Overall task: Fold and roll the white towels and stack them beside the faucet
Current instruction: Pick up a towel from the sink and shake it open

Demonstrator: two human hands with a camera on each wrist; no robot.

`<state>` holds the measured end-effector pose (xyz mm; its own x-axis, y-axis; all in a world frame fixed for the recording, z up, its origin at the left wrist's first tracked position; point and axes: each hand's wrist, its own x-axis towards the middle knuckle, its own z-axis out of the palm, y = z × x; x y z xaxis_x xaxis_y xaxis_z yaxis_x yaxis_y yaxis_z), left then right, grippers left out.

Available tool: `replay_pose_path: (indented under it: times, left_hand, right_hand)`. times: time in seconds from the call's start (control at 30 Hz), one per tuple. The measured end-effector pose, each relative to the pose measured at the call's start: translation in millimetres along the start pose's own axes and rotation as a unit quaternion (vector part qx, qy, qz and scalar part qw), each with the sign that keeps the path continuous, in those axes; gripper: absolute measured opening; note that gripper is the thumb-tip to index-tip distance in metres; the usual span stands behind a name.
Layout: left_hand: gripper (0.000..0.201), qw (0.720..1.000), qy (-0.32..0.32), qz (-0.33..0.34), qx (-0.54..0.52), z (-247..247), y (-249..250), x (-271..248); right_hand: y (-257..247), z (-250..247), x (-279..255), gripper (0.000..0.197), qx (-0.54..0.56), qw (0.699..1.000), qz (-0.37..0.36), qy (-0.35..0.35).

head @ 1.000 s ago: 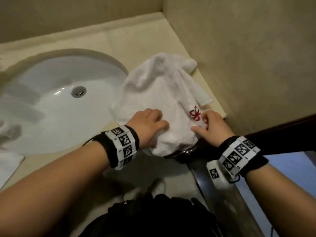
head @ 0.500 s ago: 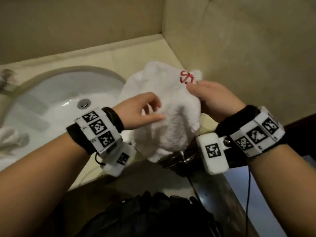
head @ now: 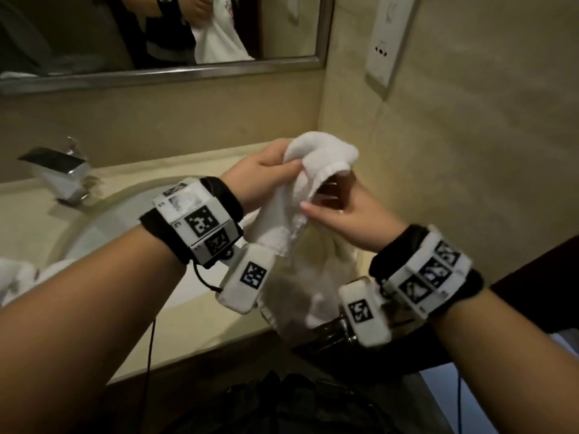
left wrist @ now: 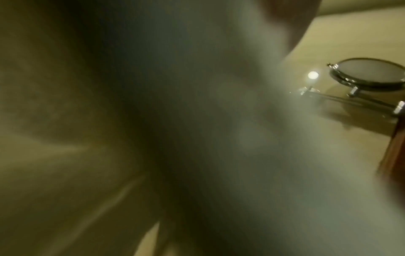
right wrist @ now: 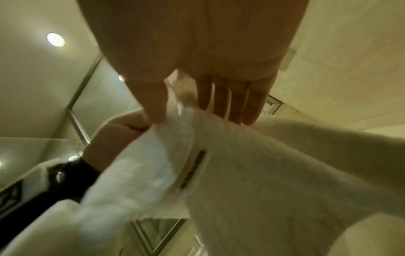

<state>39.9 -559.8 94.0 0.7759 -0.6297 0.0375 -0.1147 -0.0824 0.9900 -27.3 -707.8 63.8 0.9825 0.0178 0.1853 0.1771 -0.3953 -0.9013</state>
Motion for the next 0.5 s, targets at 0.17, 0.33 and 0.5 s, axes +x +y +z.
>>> replay_pose_path:
  times: [0.17, 0.33, 0.5]
  left_hand:
    - [0.016, 0.999, 0.000, -0.030, 0.043, -7.4, 11.7, -6.1]
    - [0.016, 0.892, 0.064, -0.027, 0.447, -27.4, 11.9, -5.7]
    - [0.045, 0.971, 0.002, 0.003, 0.239, -8.1, 16.6, -19.4]
  right_hand:
    - [-12.9, 3.0, 6.6, 0.023, -0.040, 0.991, -0.026, 0.122]
    - [-28.6, -20.3, 16.6, 0.034, -0.126, 0.975, -0.048, 0.176]
    - [-55.9, -18.1, 38.5, 0.038, -0.163, 0.982, -0.016, 0.089]
